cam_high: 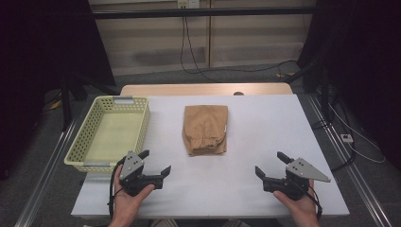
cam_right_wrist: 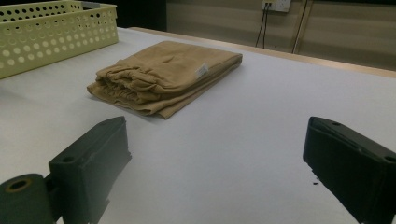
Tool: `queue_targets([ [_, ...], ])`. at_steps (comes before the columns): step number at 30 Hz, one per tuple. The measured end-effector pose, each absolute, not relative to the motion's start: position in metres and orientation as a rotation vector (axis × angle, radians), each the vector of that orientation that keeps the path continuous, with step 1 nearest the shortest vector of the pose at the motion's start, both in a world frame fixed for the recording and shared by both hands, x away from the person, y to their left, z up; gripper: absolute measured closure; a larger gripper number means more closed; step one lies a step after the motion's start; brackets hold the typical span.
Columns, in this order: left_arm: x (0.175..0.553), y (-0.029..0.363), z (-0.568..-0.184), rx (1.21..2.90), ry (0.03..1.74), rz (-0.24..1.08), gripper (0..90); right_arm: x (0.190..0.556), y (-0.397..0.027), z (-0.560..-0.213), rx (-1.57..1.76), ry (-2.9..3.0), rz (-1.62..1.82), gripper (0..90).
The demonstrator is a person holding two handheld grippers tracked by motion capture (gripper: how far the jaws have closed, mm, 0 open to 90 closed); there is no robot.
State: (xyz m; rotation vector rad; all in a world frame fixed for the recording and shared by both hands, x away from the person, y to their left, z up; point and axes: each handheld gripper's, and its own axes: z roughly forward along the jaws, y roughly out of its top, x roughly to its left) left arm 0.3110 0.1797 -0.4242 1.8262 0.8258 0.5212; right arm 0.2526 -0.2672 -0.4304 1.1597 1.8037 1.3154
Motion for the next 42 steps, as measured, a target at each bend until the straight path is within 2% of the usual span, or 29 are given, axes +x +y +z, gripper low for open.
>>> queue_targets([
  [24,0.319,0.165,-0.425,1.873,0.825,0.501,4.4,0.254,-0.267,-0.432,1.154,1.830,1.340,7.1],
  [29,0.320,0.163,-0.425,1.879,0.814,0.453,5.1,0.254,-0.264,-0.432,1.145,1.840,1.340,7.0],
  [42,0.328,0.148,-0.423,1.930,0.783,0.463,3.5,0.254,-0.266,-0.431,1.157,1.831,1.340,6.9],
])
